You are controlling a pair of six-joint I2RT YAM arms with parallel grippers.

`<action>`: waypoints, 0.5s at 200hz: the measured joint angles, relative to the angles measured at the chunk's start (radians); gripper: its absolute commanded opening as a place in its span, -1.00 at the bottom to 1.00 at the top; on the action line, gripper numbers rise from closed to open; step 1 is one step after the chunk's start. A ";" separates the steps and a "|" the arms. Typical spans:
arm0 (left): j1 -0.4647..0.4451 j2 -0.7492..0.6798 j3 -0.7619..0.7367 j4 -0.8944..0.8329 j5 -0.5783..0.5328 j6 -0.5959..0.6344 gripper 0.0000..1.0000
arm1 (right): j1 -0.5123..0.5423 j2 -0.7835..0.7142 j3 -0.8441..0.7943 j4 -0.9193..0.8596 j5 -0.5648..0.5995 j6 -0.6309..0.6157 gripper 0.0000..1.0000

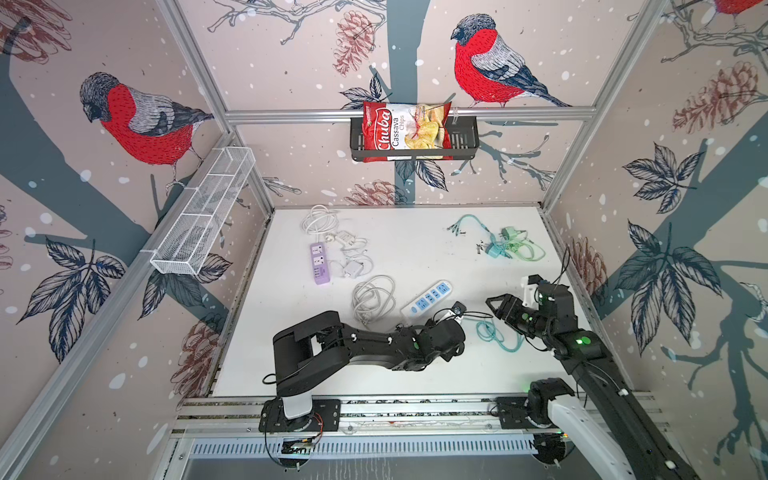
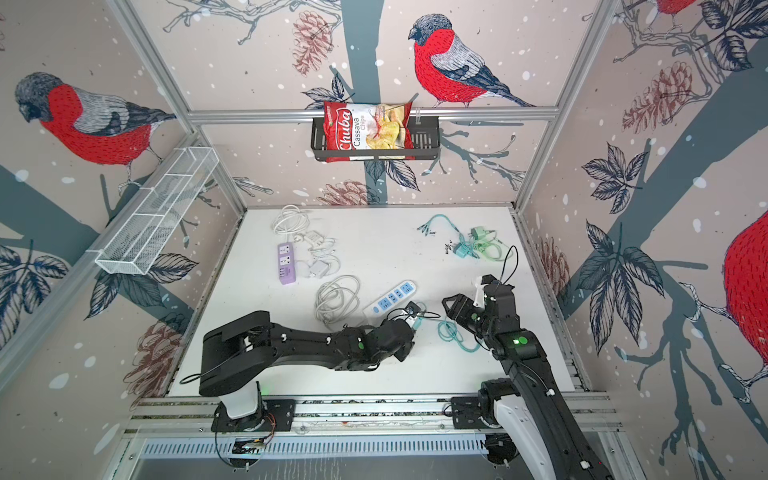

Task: Insert the plug

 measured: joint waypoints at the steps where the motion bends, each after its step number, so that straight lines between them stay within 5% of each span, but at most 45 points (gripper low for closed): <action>1: 0.001 -0.001 -0.001 0.002 0.001 0.002 -0.65 | 0.000 0.001 0.002 0.000 -0.005 0.000 0.22; 100: 0.126 -0.092 -0.063 0.279 0.222 0.193 -0.69 | 0.032 0.088 0.090 0.055 -0.209 -0.002 0.10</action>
